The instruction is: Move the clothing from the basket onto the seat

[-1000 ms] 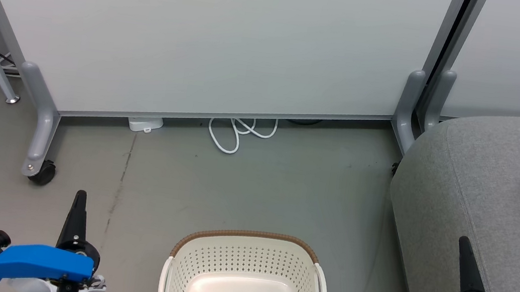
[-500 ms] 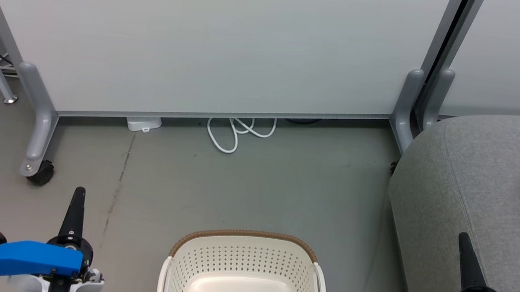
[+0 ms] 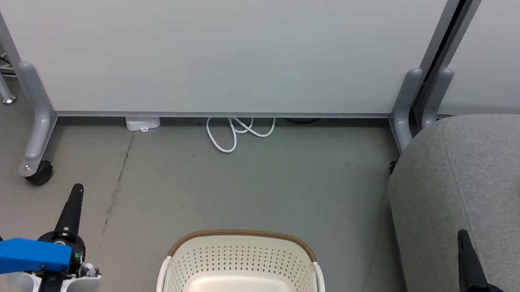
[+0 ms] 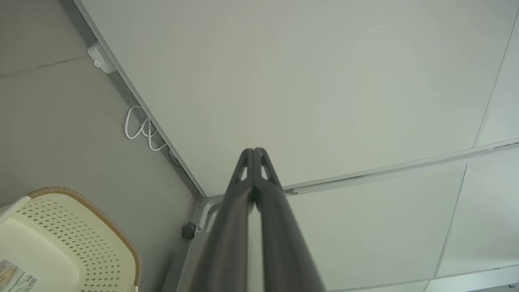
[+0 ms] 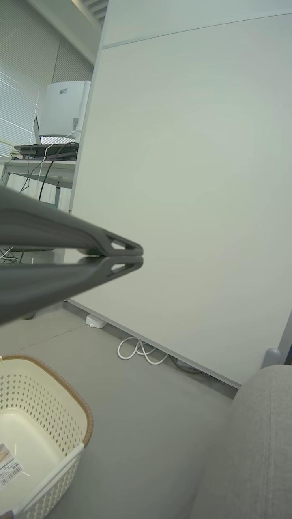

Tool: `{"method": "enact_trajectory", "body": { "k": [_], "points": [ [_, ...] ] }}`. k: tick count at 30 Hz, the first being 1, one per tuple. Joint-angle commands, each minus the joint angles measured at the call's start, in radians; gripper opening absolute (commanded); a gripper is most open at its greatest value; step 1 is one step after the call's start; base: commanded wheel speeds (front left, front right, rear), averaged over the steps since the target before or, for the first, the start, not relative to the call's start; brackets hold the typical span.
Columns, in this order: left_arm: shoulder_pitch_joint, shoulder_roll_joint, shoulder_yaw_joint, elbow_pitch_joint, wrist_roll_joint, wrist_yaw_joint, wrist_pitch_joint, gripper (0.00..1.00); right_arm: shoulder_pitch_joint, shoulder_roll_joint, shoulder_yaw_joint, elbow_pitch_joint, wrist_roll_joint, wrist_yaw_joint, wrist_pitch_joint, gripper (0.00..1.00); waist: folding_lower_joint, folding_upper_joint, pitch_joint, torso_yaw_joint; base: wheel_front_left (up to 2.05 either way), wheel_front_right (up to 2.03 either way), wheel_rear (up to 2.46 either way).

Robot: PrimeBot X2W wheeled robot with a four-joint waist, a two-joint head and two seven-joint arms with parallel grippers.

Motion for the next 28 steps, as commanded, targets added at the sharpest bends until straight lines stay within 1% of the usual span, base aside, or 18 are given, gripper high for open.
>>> {"method": "enact_trajectory", "body": {
  "k": [1, 28],
  "points": [
    [-0.020, 0.001, 0.006, -0.010, -0.024, -0.007, 0.007, 0.00, -0.018, 0.002, -0.003, -0.011, 0.024, 0.000, 0.009, 0.00, -0.0001, 0.0000, 0.000, 0.000, 0.00, 0.00, 0.00],
    [-0.028, 0.001, 0.029, -0.011, -0.225, -0.013, 0.060, 0.00, -0.021, 0.008, -0.009, -0.021, 0.230, 0.000, 0.063, 0.00, -0.0001, 0.0000, 0.003, -0.008, 0.00, 0.00, 0.00]
  ]
}}
